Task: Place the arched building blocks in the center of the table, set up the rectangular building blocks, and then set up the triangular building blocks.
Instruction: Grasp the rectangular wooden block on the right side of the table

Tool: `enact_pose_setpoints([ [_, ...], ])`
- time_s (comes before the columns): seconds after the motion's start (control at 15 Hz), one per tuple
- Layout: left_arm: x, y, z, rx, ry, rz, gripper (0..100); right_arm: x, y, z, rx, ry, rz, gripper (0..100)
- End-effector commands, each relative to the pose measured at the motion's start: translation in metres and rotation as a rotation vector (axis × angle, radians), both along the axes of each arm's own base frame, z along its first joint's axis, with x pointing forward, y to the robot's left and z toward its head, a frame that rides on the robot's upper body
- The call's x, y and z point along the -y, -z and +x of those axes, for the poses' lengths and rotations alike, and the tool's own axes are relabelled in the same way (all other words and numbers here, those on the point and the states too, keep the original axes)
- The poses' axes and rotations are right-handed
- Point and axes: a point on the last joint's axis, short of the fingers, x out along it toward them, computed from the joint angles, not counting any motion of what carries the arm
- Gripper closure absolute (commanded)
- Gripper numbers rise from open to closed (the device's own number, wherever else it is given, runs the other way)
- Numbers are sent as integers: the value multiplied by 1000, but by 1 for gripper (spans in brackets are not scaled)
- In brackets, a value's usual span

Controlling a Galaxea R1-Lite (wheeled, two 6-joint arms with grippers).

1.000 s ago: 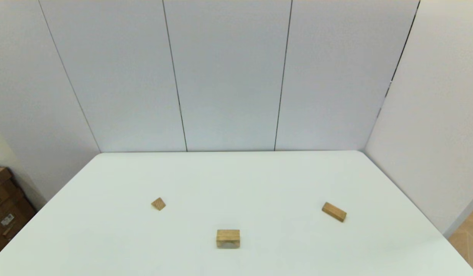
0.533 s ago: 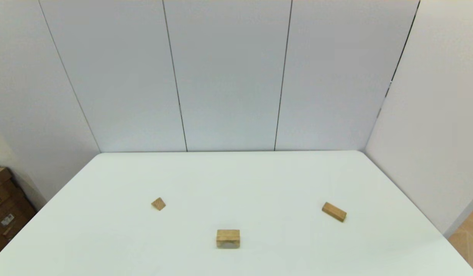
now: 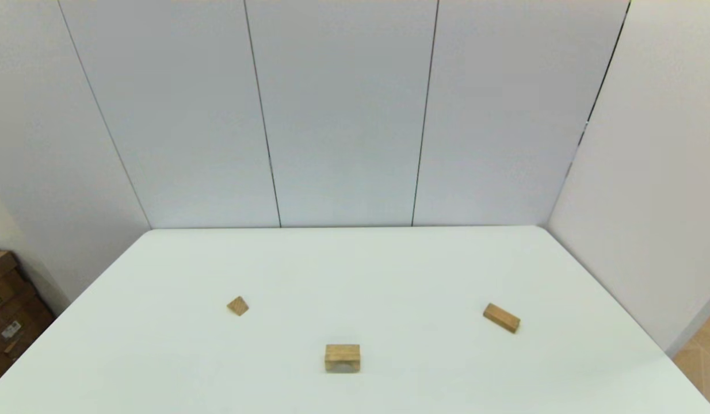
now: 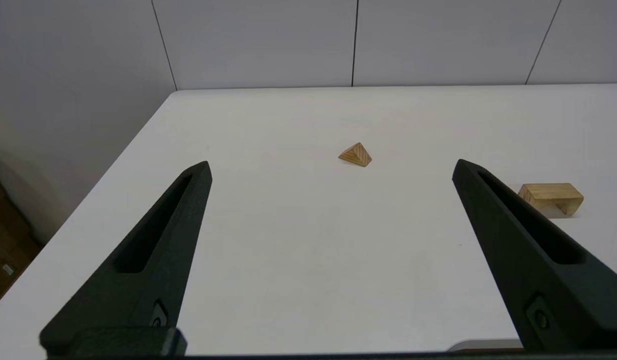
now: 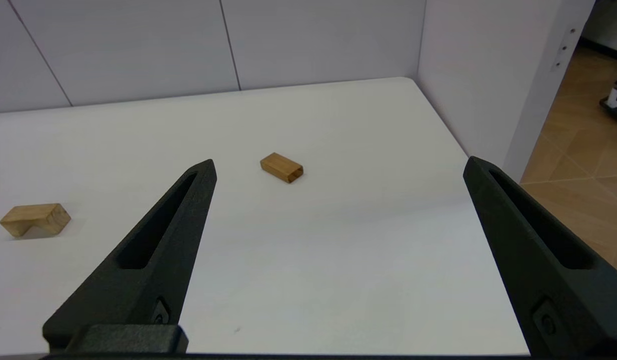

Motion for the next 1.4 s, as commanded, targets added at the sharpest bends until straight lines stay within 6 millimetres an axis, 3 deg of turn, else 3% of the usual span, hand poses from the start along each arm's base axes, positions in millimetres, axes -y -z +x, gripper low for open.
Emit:
enact_pose_setpoints([
  [0.07, 0, 0, 0, 0, -1, 0, 0, 0, 0, 0, 1, 0, 0, 0],
  [1.4, 0, 0, 0, 1, -1, -2, 0, 0, 0, 0, 1, 0, 0, 0],
])
